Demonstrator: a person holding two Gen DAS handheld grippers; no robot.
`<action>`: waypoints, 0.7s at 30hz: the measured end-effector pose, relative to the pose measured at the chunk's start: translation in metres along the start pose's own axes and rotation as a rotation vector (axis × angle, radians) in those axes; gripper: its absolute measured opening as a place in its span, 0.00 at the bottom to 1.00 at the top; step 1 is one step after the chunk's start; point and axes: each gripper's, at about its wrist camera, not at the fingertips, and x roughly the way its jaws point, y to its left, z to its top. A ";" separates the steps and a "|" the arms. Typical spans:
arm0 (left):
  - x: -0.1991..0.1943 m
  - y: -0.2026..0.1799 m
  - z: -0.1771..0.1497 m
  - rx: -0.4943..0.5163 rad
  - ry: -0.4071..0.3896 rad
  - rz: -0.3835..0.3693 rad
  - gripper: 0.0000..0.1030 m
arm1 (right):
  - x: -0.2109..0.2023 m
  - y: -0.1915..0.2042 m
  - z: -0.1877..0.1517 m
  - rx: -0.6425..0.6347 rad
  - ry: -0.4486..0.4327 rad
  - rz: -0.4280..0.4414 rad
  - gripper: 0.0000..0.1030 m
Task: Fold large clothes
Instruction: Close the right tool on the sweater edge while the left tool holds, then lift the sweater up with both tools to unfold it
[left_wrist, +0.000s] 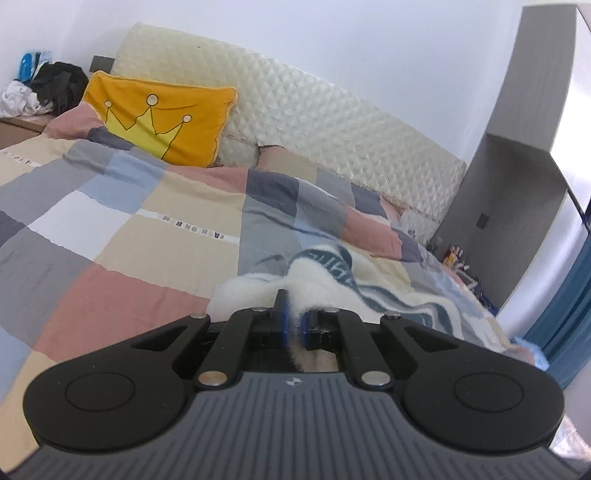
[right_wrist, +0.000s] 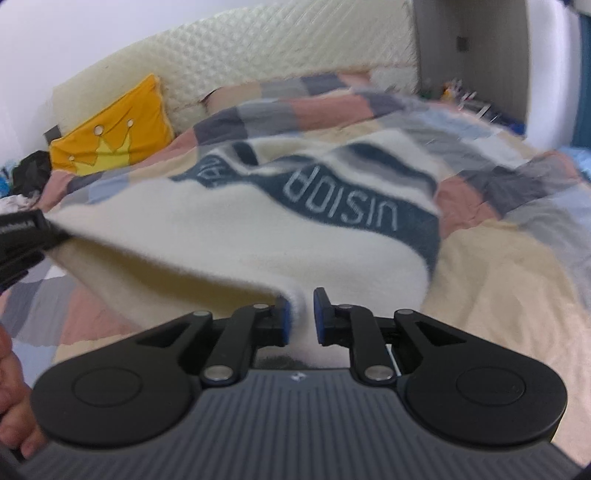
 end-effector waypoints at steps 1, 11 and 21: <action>-0.002 0.002 0.002 -0.014 -0.005 -0.006 0.07 | 0.006 -0.002 0.001 0.020 0.027 0.033 0.16; -0.041 -0.012 0.025 -0.015 -0.062 -0.039 0.07 | -0.045 0.000 0.019 -0.048 -0.136 0.025 0.09; -0.124 -0.052 0.118 -0.021 -0.268 -0.076 0.06 | -0.160 0.020 0.126 -0.175 -0.449 0.120 0.08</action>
